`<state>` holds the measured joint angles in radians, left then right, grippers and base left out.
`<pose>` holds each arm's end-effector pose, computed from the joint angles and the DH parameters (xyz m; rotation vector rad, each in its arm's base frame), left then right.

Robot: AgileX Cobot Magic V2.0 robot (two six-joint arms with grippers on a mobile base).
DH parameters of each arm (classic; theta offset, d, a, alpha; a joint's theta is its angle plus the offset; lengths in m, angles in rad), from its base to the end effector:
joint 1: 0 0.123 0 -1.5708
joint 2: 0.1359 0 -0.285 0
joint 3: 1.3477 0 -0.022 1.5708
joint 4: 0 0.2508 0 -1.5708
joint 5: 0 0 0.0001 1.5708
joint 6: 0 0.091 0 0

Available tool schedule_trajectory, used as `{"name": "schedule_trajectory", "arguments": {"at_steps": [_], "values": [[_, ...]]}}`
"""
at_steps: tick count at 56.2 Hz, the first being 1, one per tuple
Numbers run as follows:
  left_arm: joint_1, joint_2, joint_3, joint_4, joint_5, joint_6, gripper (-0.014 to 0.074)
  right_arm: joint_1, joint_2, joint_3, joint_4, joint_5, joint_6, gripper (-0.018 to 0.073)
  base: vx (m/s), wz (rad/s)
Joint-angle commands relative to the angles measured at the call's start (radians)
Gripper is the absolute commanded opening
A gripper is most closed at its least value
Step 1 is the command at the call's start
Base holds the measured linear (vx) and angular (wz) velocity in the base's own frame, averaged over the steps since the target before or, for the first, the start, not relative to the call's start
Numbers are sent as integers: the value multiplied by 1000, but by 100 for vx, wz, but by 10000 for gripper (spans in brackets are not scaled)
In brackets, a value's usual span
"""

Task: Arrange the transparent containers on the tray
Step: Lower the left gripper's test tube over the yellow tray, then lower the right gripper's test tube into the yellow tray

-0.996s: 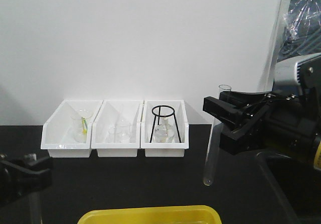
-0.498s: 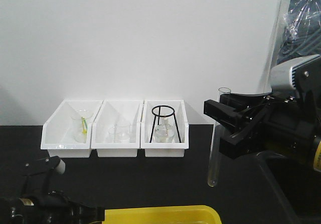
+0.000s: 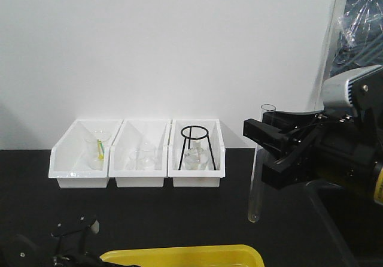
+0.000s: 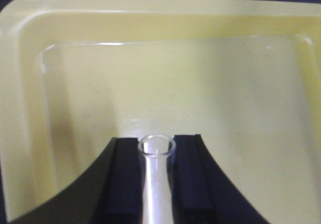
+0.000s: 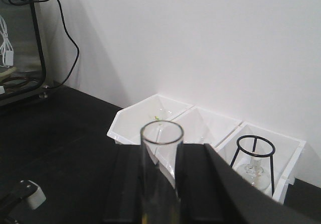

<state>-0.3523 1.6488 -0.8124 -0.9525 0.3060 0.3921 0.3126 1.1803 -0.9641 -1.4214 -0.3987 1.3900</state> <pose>0.2849 -0.1286 0.1761 -0.1332 2.5881 -0.6610 0.2402 0.1142 0.3828 -0.5699 1.5594 0.5457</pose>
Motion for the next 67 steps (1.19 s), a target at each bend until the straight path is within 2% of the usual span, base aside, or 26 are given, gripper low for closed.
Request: {"name": "schedule_trajectory", "arguments": {"at_steps": [1,14,31,44,51,57,63,67], "values": [[-6,-11,-31,-26,-37,3,15,-2,-24,-32,22,-8,-2,-13,0,0],[-6,41,-31,-24,-47,3,113,-2,-24,-32,22,-8,-2,-13,0,0],[-6,62,-31,-23,-57,3,349,-2,-24,-32,22,-8,-2,-13,0,0],[-6,62,-31,-22,-74,3,435,-2,-24,-32,14,8,29,-13,0,0],[-6,58,-31,-23,-78,3,437,-2,-10,-32,-51,36,132,-13,0,0],[-6,48,-31,-25,-78,3,437,-2,26,-32,-164,40,294,-13,0,0],[-6,14,-31,-25,-85,3,437,-2,89,-32,-361,26,493,-13,0,0],[-6,-19,-31,-25,-95,3,435,-2,145,-20,-373,13,582,-13,0,0]]}}
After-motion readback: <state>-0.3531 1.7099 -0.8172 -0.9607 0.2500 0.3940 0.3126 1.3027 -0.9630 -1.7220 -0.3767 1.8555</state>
